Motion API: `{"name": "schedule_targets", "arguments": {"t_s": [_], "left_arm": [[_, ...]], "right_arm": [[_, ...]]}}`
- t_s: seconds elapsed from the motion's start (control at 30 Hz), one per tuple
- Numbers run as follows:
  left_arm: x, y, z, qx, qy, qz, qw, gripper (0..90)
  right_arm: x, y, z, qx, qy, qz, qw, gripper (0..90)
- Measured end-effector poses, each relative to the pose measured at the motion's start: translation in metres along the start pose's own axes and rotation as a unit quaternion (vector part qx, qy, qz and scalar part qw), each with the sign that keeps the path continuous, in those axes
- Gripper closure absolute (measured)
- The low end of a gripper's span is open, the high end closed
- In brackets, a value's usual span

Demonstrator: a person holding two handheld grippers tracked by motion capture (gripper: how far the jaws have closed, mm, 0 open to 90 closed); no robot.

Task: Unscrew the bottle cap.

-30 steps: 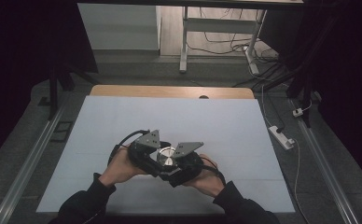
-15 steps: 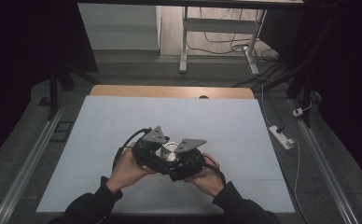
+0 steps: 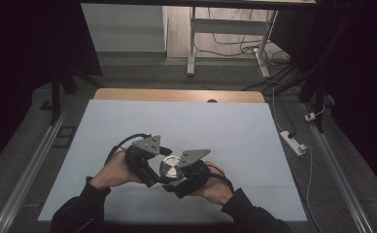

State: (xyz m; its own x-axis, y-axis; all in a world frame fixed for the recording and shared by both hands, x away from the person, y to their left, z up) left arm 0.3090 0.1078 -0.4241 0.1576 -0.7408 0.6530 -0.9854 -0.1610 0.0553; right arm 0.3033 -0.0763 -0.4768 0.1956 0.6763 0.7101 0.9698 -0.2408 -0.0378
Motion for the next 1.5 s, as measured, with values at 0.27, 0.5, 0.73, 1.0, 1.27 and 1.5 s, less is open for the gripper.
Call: {"name": "schedule_targets", "arguments": {"t_s": [0.27, 0.5, 0.73, 1.0, 1.27, 1.5], "left_arm": [[0.006, 0.0, 0.008, 0.031, 0.012, -0.042, 0.9986, 20.5], [0.017, 0.007, 0.021, 0.107, 0.021, -0.14, 0.9841, 20.6], [0.028, 0.017, 0.02, 0.144, 0.016, -0.15, 0.978, 16.7], [0.019, 0.011, -0.007, 0.084, 0.016, -0.074, 0.9935, 4.0], [0.005, 0.006, -0.003, 0.009, 0.015, 0.007, 0.9998, 9.4], [0.004, 0.005, 0.003, 0.033, 0.012, -0.001, 0.9994, 20.4]], "right_arm": [[-0.001, 0.005, -0.002, -0.02, -0.001, 0.015, 0.9997, 14.6], [-0.004, 0.016, -0.002, -0.062, -0.004, 0.063, 0.996, 14.6], [-0.004, 0.018, -0.005, -0.081, 0.008, 0.079, 0.9935, 14.6], [-0.004, 0.017, -0.007, -0.05, 0.011, 0.061, 0.9968, 14.6], [0.0, 0.004, -0.003, 0.007, 0.002, 0.007, 0.9999, 14.6], [-0.001, 0.003, -0.001, 0.0, -0.006, -0.004, 1.0, 14.6]]}}
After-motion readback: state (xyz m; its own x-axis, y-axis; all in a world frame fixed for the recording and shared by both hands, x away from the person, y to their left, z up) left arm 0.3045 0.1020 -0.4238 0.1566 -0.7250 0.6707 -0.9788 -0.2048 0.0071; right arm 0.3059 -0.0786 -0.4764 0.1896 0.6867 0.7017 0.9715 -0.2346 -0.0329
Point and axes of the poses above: each handheld gripper's, and its own axes: z roughly forward along the jaws, x roughly out of its top, y roughly to its right, the point moved 1 cm from there along z, roughly forward along the jaws, and after that the axes turned 7 degrees about -y, right-handed, at the moved point
